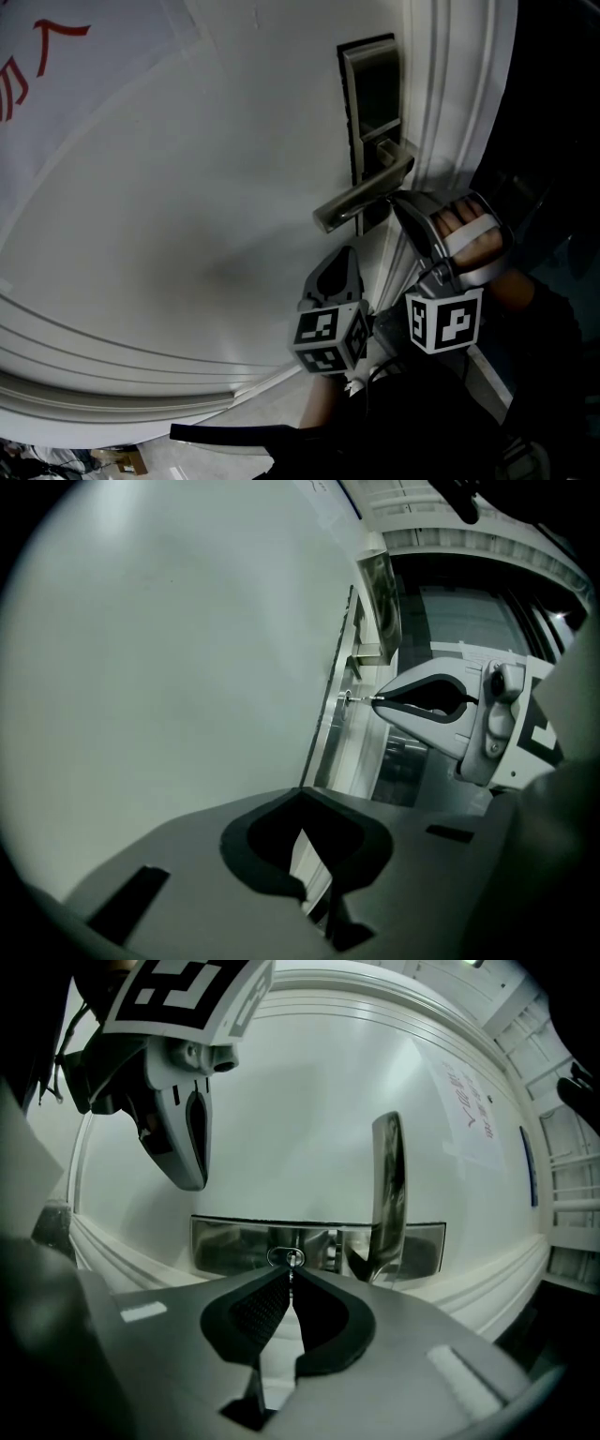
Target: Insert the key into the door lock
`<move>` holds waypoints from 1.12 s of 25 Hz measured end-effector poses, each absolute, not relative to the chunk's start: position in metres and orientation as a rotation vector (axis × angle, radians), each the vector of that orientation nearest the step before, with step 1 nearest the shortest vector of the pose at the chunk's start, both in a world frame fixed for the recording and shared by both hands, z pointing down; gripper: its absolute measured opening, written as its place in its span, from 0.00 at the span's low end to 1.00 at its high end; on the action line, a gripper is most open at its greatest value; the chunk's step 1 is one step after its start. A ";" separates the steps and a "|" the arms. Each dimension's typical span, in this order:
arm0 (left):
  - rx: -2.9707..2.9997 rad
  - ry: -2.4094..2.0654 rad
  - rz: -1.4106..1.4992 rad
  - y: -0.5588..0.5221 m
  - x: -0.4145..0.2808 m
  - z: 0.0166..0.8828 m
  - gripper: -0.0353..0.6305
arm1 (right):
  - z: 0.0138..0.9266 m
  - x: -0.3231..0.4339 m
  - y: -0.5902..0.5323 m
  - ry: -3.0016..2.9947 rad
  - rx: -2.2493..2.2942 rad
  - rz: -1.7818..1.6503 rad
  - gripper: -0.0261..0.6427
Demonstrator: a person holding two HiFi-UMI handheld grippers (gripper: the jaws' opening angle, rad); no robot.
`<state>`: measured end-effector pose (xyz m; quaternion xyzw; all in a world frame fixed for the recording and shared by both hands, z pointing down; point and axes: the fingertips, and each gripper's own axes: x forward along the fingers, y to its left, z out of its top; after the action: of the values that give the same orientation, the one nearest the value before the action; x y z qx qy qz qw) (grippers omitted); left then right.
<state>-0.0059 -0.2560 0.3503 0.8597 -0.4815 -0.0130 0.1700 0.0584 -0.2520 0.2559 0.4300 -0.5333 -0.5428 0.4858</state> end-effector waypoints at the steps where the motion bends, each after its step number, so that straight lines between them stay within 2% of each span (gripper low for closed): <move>1: 2.440 -1.364 -0.033 -0.256 -0.006 0.350 0.05 | 0.256 0.058 -0.252 -1.299 1.046 -1.319 0.06; 28: 2.449 -1.341 -0.022 -0.255 -0.004 0.349 0.05 | 0.256 0.058 -0.254 -1.296 1.055 -1.317 0.06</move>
<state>-0.0039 -0.2552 0.3491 0.8638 -0.4728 -0.0079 0.1737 0.0576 -0.2539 0.2559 0.4333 -0.5326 -0.5413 0.4854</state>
